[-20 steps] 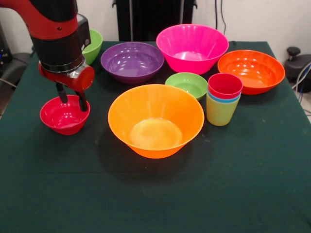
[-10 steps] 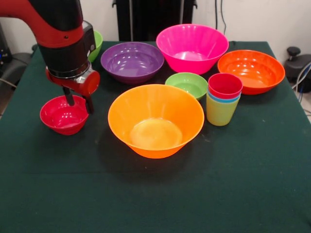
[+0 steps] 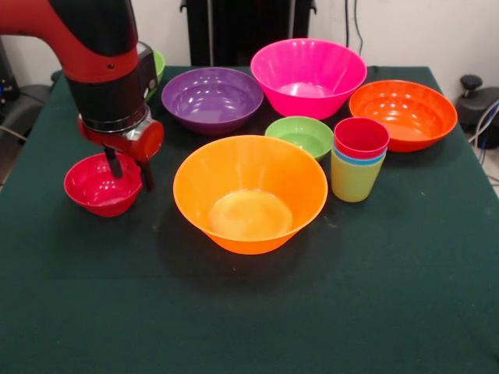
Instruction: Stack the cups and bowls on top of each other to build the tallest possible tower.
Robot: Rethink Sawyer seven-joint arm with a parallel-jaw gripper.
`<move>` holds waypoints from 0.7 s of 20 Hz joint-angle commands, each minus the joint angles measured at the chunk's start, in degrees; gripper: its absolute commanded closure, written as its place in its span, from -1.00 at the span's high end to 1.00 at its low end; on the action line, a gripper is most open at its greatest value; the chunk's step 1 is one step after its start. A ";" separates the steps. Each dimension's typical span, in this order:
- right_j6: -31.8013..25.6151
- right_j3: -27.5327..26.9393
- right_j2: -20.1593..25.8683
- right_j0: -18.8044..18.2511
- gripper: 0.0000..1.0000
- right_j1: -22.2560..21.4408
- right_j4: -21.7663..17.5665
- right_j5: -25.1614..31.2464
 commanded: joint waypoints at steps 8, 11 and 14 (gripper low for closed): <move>-5.81 1.03 -2.96 2.88 1.00 2.87 -6.85 -6.39; -5.46 1.42 -3.82 3.21 1.00 2.89 -6.91 -6.45; -4.84 1.61 -4.37 3.41 1.00 3.04 -7.16 -6.64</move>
